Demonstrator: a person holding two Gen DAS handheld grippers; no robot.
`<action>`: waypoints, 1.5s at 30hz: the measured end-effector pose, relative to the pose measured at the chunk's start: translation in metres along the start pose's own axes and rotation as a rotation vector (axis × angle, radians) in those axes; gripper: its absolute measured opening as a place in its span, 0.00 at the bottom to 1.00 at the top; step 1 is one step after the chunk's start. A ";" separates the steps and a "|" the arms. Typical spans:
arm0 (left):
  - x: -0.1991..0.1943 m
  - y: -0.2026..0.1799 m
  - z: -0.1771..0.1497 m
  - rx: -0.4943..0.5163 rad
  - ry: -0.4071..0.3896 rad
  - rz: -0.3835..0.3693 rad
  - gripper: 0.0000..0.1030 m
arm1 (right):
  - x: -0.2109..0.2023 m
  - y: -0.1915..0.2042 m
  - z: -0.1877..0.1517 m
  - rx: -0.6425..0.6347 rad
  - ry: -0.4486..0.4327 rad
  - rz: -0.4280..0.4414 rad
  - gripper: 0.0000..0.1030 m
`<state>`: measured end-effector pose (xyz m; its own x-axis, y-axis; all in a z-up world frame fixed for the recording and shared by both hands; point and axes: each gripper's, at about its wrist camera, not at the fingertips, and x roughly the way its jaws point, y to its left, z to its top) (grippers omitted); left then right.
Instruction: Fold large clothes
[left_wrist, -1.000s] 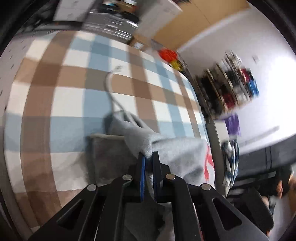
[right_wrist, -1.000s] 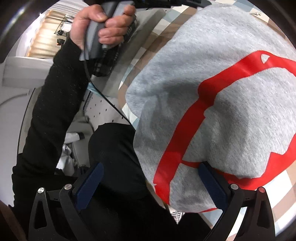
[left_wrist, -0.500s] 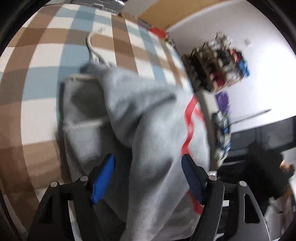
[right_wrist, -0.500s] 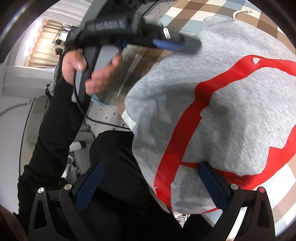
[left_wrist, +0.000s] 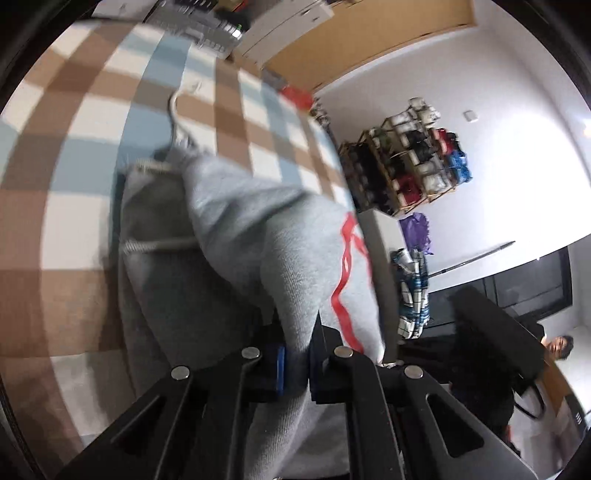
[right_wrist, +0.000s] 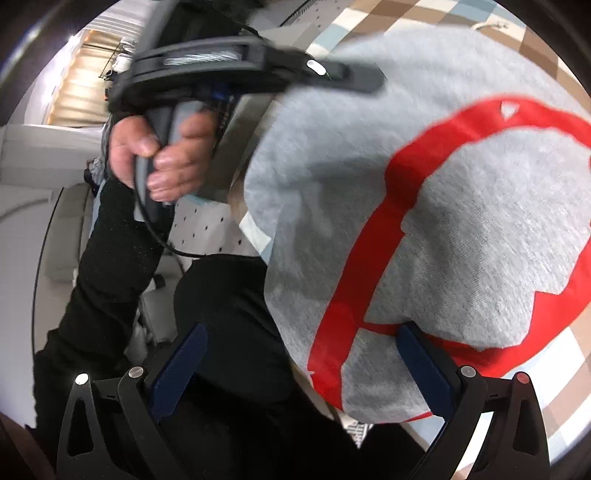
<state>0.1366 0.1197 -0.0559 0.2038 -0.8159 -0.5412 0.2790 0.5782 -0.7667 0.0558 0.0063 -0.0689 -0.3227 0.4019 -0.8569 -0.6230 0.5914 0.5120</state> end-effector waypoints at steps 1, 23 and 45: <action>-0.002 0.002 0.002 -0.010 -0.010 -0.005 0.04 | 0.000 0.001 0.001 0.001 0.009 0.004 1.00; -0.001 0.065 -0.042 -0.132 -0.065 0.070 0.07 | -0.079 -0.050 0.067 0.089 -0.388 -0.346 0.99; 0.015 0.017 -0.115 0.017 -0.047 0.164 0.20 | -0.061 -0.116 0.076 0.308 -0.422 -0.090 0.80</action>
<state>0.0366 0.1164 -0.1168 0.2918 -0.7099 -0.6411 0.2540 0.7037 -0.6636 0.2022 -0.0336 -0.0713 0.0771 0.5491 -0.8322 -0.3767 0.7889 0.4856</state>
